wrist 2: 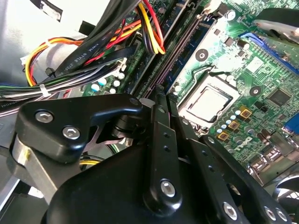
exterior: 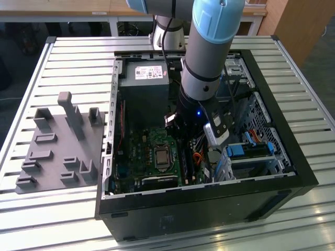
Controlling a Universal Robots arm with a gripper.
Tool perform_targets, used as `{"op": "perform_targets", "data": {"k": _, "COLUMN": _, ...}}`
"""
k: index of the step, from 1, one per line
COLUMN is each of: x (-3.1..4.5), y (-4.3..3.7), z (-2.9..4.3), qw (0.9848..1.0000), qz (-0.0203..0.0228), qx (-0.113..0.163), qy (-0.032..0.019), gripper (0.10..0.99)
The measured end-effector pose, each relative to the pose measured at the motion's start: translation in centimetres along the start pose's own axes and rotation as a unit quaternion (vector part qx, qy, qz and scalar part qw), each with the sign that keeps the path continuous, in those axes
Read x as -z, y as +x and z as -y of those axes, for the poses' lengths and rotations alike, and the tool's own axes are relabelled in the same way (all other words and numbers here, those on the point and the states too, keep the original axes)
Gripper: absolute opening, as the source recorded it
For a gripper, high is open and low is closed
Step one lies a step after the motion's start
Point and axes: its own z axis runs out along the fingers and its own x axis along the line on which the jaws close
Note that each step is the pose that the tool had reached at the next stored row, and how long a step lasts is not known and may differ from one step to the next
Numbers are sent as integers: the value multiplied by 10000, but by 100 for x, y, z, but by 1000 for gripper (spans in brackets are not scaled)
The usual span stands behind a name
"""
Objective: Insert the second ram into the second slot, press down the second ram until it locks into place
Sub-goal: 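Press down the second ram until it locks into place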
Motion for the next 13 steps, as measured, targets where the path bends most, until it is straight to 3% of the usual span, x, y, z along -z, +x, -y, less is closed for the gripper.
{"op": "perform_targets", "data": {"k": 13, "x": 23, "y": 1, "z": 0, "qw": 10000, "qz": 0, "qx": -3, "qy": -1, "gripper": 137}}
